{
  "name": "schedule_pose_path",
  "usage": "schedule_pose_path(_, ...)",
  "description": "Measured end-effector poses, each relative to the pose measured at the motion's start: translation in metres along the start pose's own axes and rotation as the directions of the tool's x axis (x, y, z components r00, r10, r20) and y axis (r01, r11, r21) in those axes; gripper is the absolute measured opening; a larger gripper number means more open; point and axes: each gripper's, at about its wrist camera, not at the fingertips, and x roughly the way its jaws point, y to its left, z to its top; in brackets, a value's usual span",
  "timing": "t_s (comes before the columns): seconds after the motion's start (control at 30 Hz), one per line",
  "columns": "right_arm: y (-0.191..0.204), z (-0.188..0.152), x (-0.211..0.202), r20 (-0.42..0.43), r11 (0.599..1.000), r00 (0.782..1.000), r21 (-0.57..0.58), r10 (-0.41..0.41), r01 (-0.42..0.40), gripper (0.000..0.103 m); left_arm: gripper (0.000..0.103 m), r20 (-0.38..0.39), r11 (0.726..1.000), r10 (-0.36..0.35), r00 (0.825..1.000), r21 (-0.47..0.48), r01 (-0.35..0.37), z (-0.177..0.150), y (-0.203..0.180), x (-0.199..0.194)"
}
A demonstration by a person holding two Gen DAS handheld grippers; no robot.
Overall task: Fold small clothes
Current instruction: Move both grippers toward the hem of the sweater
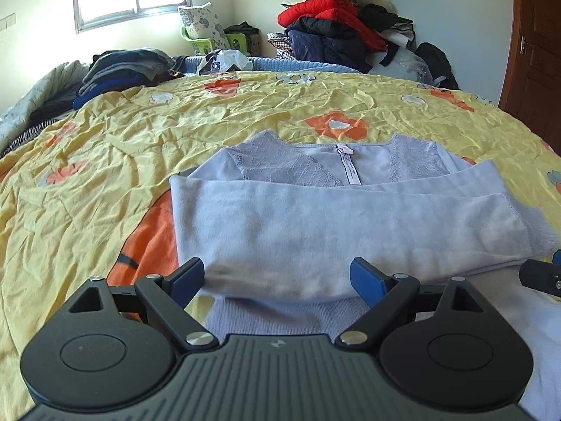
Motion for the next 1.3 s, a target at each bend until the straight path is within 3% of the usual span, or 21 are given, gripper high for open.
schedule_pose_path(0.27, -0.005, -0.015, -0.025, 0.014, 0.999, 0.999, 0.037, 0.038, -0.038, 0.096, 0.091, -0.027, 0.999, 0.008, 1.000, -0.037, -0.009, -0.019, 0.013, -0.019)
schedule_pose_path(0.57, -0.008, -0.033, -0.039, 0.006, 1.000, 1.000, -0.005, 0.025, -0.025, 0.096, 0.091, -0.072, 0.996, 0.015, 0.997, -0.082, -0.021, -0.043, 0.034, -0.031)
schedule_pose_path(0.83, -0.015, -0.058, -0.052, -0.040, 1.000, 0.999, 0.004, 0.031, -0.031, 0.097, 0.091, -0.083, 0.992, -0.056, 0.995, -0.121, 0.046, -0.075, 0.049, -0.062)
schedule_pose_path(0.93, -0.006, -0.060, -0.055, -0.033, 0.999, 0.999, -0.038, 0.022, -0.023, 0.097, 0.096, -0.077, 0.992, -0.092, 0.993, -0.098, 0.084, -0.081, 0.041, -0.068)
schedule_pose_path(1.03, 0.004, -0.060, -0.057, -0.039, 0.994, 0.999, -0.107, 0.020, -0.024, 0.097, 0.098, -0.072, 0.997, -0.071, 0.995, -0.032, 0.069, -0.084, 0.027, -0.067)
schedule_pose_path(1.1, 0.009, -0.061, -0.059, -0.017, 0.987, 0.999, -0.160, -0.027, 0.024, 0.097, 0.097, -0.067, 0.998, -0.067, 0.996, -0.002, 0.067, -0.086, 0.023, -0.069)
schedule_pose_path(1.2, 0.008, -0.064, -0.056, 0.004, 0.971, 0.993, -0.209, -0.114, 0.113, 0.097, 0.097, -0.051, 0.998, -0.062, 0.997, -0.022, 0.061, -0.087, 0.028, -0.072)
schedule_pose_path(1.3, 0.011, -0.067, -0.058, 0.010, 0.969, 0.997, -0.234, -0.073, 0.074, 0.096, 0.097, -0.042, 0.998, -0.049, 0.998, -0.047, 0.047, -0.086, 0.035, -0.076)
